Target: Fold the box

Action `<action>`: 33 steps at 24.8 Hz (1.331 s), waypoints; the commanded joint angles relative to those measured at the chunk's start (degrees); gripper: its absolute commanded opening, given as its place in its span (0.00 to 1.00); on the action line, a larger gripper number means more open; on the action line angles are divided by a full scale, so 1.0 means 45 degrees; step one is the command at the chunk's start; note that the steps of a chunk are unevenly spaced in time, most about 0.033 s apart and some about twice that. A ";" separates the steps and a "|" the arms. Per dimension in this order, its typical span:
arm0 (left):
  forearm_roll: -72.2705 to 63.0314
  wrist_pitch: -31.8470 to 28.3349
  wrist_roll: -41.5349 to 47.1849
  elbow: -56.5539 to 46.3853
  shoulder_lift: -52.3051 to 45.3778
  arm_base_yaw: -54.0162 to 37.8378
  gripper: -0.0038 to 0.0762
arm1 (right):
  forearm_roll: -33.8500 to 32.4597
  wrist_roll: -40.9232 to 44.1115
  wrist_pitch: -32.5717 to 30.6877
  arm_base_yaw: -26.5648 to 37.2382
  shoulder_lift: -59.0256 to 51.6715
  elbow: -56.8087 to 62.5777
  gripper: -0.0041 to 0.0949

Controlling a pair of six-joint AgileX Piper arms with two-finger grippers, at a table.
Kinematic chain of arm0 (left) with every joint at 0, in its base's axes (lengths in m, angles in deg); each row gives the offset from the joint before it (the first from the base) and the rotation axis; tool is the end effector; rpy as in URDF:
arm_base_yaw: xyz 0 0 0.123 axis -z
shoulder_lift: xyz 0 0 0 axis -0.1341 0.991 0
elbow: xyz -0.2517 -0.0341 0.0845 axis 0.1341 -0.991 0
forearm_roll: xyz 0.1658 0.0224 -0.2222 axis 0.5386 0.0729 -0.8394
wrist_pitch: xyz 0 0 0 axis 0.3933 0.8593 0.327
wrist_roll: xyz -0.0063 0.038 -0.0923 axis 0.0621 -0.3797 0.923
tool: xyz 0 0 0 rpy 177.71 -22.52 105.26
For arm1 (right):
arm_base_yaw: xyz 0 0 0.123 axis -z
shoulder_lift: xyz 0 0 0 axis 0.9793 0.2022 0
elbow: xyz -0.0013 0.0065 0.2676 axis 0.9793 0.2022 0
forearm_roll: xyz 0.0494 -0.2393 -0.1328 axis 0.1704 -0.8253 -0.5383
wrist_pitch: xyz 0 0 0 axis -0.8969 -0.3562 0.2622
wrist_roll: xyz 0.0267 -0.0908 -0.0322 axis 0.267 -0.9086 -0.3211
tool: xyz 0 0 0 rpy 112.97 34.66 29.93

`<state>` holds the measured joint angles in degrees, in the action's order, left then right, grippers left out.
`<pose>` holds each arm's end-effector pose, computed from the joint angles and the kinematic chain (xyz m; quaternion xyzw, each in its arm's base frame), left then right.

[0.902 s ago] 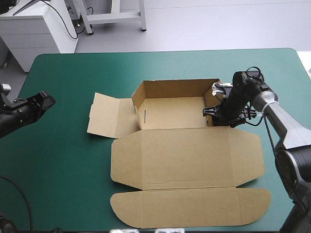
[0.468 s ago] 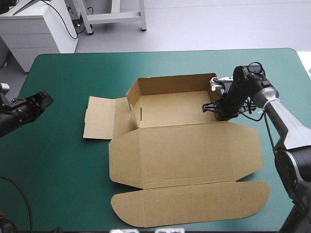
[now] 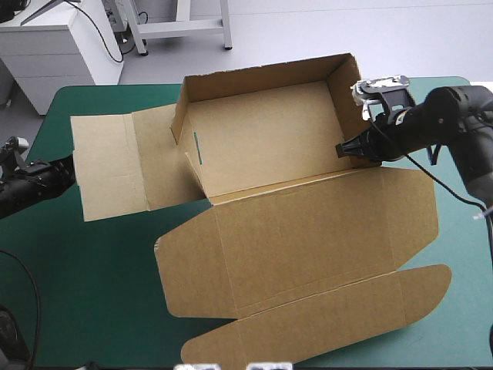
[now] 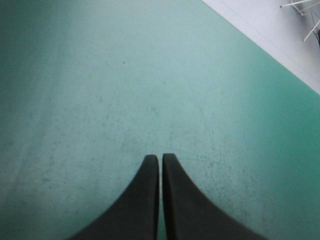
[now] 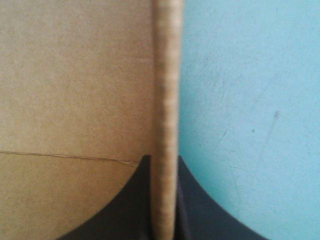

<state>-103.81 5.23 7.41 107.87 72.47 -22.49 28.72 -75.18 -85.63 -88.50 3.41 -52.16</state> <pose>0.3133 0.1070 0.2545 -0.1928 0.8501 -0.2603 0.4151 0.3189 0.0749 0.4063 -0.1315 0.9404 0.1032 0.2961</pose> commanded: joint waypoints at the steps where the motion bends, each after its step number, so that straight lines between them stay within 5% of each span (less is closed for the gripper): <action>1: -0.0741 0.0176 -0.0722 0.0355 0.0329 0.0013 0.06 | 0.0559 -0.0272 -0.0128 0.0017 -0.1406 -0.0411 0.04; 14: -0.1266 0.2011 -0.0223 0.0355 0.1647 0.3282 0.04 | 0.0731 -0.0619 -0.0064 0.0017 -0.1308 -0.0388 0.04; 22: -0.1997 0.1855 0.0038 0.0355 0.0218 0.4587 0.04 | -0.1709 -0.0112 0.1118 0.0017 0.0012 -0.0388 0.04; 33: -0.5265 0.3247 -0.0625 0.0355 -0.0101 0.6239 0.04 | -0.1599 0.0170 0.1416 -0.0005 0.0613 -0.0388 0.04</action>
<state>-120.49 16.94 5.10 107.87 74.10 4.29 20.46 -75.04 -82.21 -88.50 8.23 -52.16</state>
